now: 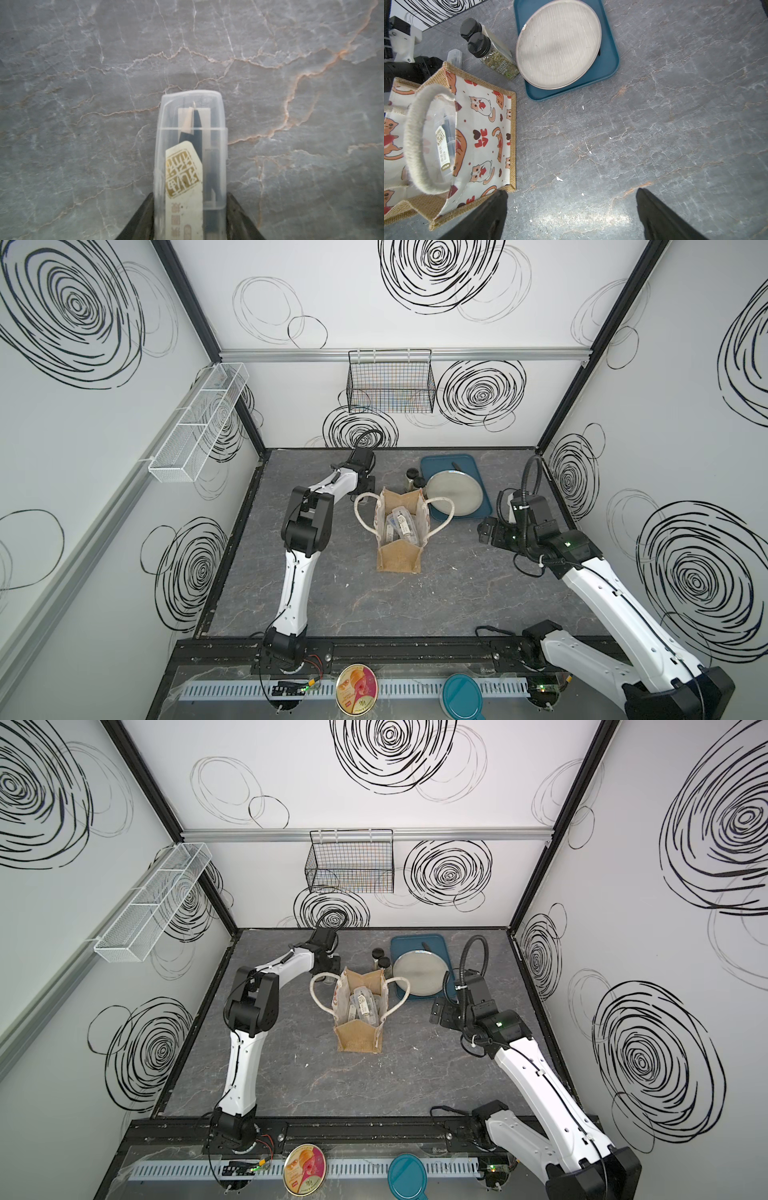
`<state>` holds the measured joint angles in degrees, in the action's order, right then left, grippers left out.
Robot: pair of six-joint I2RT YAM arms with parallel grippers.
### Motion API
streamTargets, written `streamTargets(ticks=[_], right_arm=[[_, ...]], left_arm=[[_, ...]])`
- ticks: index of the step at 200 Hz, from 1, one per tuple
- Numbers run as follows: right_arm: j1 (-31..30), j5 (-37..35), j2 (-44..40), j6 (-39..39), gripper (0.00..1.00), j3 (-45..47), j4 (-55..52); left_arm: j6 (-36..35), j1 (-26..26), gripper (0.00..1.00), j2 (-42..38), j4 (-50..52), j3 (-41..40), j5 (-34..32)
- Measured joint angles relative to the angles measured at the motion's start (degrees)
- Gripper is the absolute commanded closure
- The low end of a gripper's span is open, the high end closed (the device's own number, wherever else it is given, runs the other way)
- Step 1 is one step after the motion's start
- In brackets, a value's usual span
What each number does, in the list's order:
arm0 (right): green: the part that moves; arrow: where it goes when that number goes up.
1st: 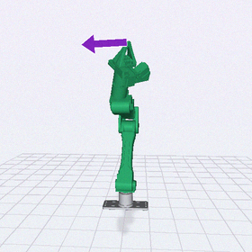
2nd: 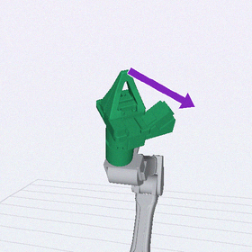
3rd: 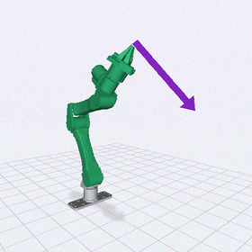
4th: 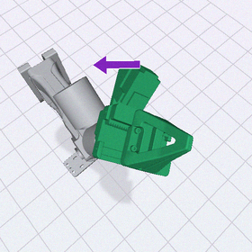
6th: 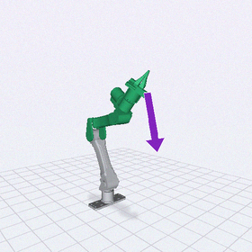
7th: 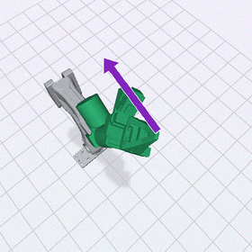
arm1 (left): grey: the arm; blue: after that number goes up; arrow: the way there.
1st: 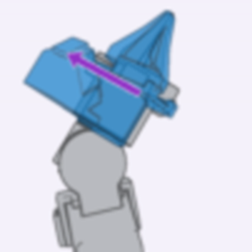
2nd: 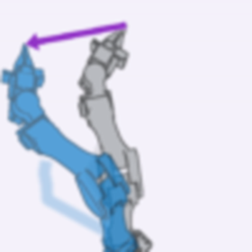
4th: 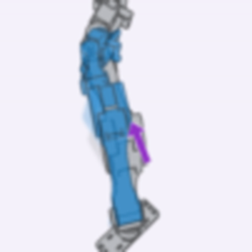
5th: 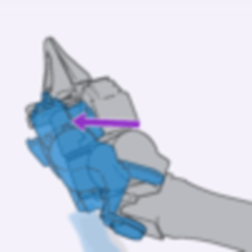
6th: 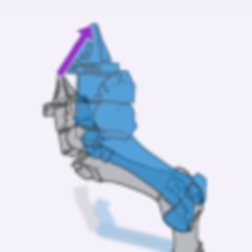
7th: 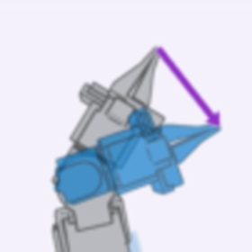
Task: Put the compass set into the canvas bag
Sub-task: Pick up the compass set at the center of the board.
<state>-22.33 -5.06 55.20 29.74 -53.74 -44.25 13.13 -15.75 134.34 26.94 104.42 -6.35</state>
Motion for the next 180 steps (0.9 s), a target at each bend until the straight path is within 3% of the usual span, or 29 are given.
streamTargets(ticks=[61,180], right_arm=[[0.4,0.4,-2.0,0.0,0.0,1.4,1.0],[1.8,1.6,-3.9,-1.6,0.0,2.8,4.4]], left_arm=[[-0.2,0.5,0.59,-7.4,0.7,-9.1,2.2],[0.1,3.5,0.62,-34.4,0.4,-25.0,3.7]])
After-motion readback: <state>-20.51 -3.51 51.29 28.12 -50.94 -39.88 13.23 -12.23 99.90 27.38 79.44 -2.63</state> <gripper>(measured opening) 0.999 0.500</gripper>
